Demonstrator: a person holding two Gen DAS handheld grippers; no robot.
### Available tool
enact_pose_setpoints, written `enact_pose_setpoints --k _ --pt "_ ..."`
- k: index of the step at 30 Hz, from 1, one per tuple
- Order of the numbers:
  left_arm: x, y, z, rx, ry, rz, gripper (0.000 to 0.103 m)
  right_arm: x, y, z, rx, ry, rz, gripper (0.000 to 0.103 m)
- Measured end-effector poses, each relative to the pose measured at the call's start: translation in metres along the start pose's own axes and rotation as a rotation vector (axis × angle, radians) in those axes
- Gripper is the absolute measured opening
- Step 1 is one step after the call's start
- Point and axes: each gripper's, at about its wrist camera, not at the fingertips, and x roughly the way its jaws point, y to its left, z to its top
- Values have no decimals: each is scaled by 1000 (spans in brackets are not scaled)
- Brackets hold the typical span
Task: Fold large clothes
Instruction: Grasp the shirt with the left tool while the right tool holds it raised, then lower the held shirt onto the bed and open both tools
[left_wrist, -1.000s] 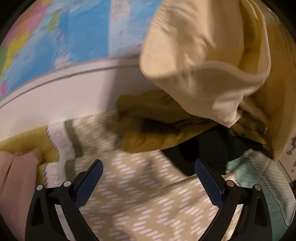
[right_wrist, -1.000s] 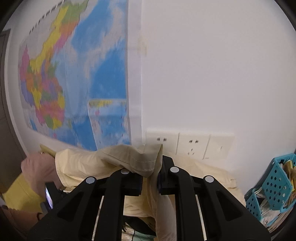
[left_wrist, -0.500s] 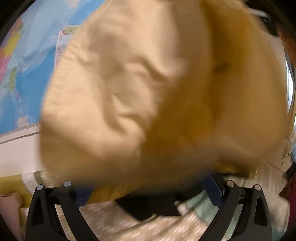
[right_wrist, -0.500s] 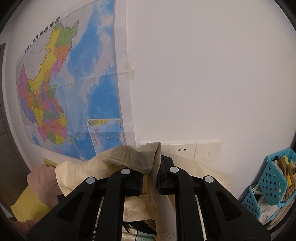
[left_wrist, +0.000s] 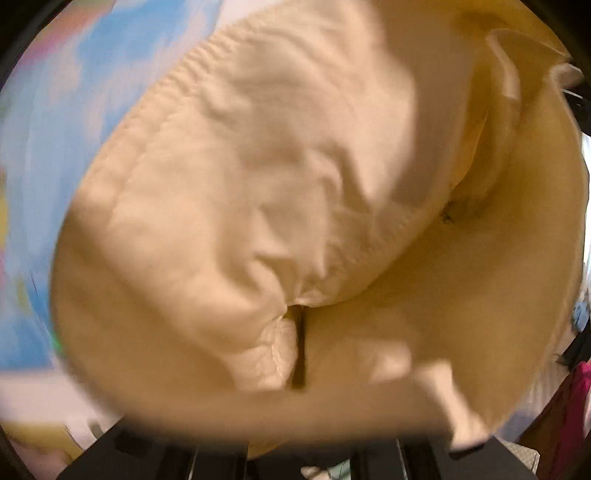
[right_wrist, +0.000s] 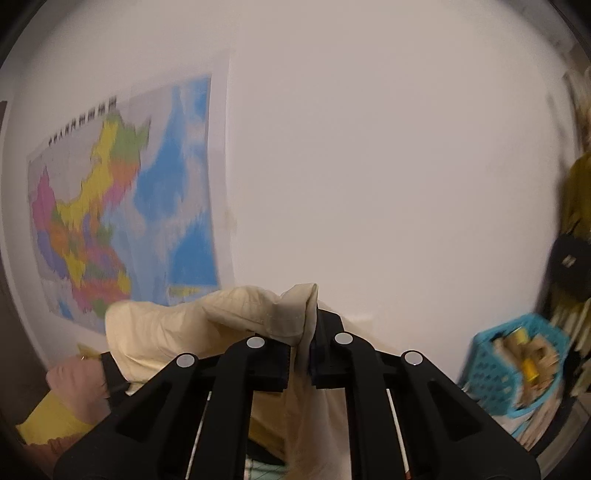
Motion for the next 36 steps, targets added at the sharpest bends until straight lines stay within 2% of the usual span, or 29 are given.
enact_pose_setpoints --k 5,8,10,15,17,19,23,26,29,32,35,36 --pt "-54 -12 71 6 -121 20 5 -79 -7 32 -15 -128 -22 7" --pt "-98 -14 101 35 -170 46 5 -121 -10 41 -10 -168 4 7" --pt "-141 -17 117 67 -219 88 5 -141 -8 42 -26 -184 32 7" --pt "-232 -25 128 132 -309 189 6 -180 -4 28 -24 -197 182 8" --pt "-260 -24 120 141 -320 224 6 -189 2 15 -20 -198 263 8" --pt "-302 -33 113 184 -334 290 6 -195 9 0 -12 -195 342 8" --pt "-363 -39 93 241 -309 432 6 -200 31 -25 25 -149 503 8" --pt "-411 -40 82 223 -284 484 6 -204 56 -41 30 -110 613 8" --pt "-440 -53 71 251 -268 563 6 -208 81 -50 -1 -88 677 8" --pt "-441 -55 60 280 -232 629 6 -201 92 -57 16 -59 733 9" --pt "-428 -36 47 251 -154 623 6 -159 98 -66 69 3 761 9" --pt "-411 -23 39 226 -104 613 6 -143 98 -68 86 31 755 9"
